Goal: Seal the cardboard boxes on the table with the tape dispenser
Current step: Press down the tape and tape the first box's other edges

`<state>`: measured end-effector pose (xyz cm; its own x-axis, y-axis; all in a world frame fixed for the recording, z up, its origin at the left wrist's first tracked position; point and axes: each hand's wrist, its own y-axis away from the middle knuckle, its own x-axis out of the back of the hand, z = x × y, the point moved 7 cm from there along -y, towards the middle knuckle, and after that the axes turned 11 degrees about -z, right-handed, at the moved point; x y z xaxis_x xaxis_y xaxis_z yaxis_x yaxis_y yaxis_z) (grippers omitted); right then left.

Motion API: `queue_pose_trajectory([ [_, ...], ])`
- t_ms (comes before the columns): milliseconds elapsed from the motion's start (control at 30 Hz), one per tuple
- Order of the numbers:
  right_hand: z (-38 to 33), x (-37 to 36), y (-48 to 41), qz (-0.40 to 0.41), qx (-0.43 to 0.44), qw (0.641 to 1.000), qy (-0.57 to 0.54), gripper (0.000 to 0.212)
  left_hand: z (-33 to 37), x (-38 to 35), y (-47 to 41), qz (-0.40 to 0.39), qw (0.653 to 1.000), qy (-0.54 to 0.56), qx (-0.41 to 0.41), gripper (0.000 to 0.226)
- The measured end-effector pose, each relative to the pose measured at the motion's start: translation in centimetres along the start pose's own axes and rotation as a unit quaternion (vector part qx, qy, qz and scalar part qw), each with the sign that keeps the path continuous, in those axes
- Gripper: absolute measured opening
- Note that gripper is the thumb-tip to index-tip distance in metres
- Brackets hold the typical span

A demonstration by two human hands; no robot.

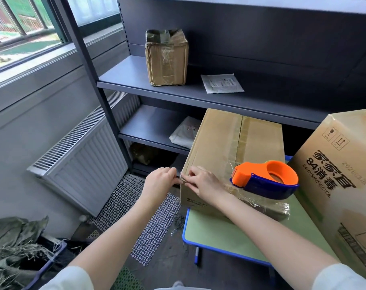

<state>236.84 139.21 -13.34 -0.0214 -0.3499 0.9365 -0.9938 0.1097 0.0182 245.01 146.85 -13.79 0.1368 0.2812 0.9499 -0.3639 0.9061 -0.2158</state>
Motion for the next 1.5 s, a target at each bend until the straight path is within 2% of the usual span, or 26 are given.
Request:
queue_pose_trajectory([
  [133, -0.4, 0.4, 0.0, -0.004, 0.007, 1.000, 0.018, 0.036, 0.9, -0.6, -0.4, -0.016, 0.992, -0.044, -0.115, 0.035],
  [267, 0.5, 0.4, 0.6, -0.047, -0.027, 0.999, 0.001, 0.048, 1.0, -0.1, -0.1, 0.008, 0.993, -0.044, -0.112, 0.027],
  [400, 1.9, 1.1, 3.3, -0.035, -0.016, 0.999, -0.014, 0.049, 1.9, 0.5, 0.3, 0.027, 0.990, -0.043, -0.132, 0.039],
  [567, 3.7, 0.9, 6.2, -0.068, -0.033, 0.997, -0.015, 0.050, 5.2, -1.1, -1.3, -0.004, 0.985, -0.019, -0.173, 0.056],
  [700, 4.3, 0.0, 7.0, -0.081, -0.050, 0.995, -0.003, 0.058, 6.9, -1.9, -1.3, 0.032, 0.975, -0.037, -0.218, 0.049],
  [833, 4.4, -1.0, 6.6, -0.060, -0.057, 0.997, 0.011, 0.064, 6.4, -3.5, -0.5, 0.041, 0.973, -0.064, -0.217, 0.041],
  [933, 4.1, -0.4, 7.3, -0.045, -0.037, 0.998, 0.019, 0.064, 7.4, -3.6, -0.3, 0.053, 0.975, -0.076, -0.203, 0.043],
  [1033, 4.4, 1.1, 9.8, -0.030, -0.036, 0.999, 0.014, 0.060, 9.9, -2.9, -0.3, 0.077, 0.970, -0.061, -0.222, 0.041],
  [1133, 4.5, 3.3, 13.5, 0.022, -0.036, 0.999, 0.028, 0.047, 13.0, -2.9, -0.6, 0.110, 0.960, -0.033, -0.256, 0.042],
  [1233, 5.5, 4.6, 16.7, 0.080, -0.049, 0.994, 0.058, 0.039, 15.8, -3.0, -0.7, 0.139, 0.944, -0.019, -0.299, 0.029],
  [1333, 8.1, 4.9, 18.2, 0.078, -0.113, 0.990, 0.018, 0.034, 17.5, -3.1, -1.0, 0.151, 0.936, -0.016, -0.318, 0.021],
  [1500, 9.6, 4.6, 18.7, 0.045, -0.115, 0.992, 0.001, 0.036, 18.4, -4.4, -2.6, 0.095, 0.940, 0.022, -0.328, 0.032],
])
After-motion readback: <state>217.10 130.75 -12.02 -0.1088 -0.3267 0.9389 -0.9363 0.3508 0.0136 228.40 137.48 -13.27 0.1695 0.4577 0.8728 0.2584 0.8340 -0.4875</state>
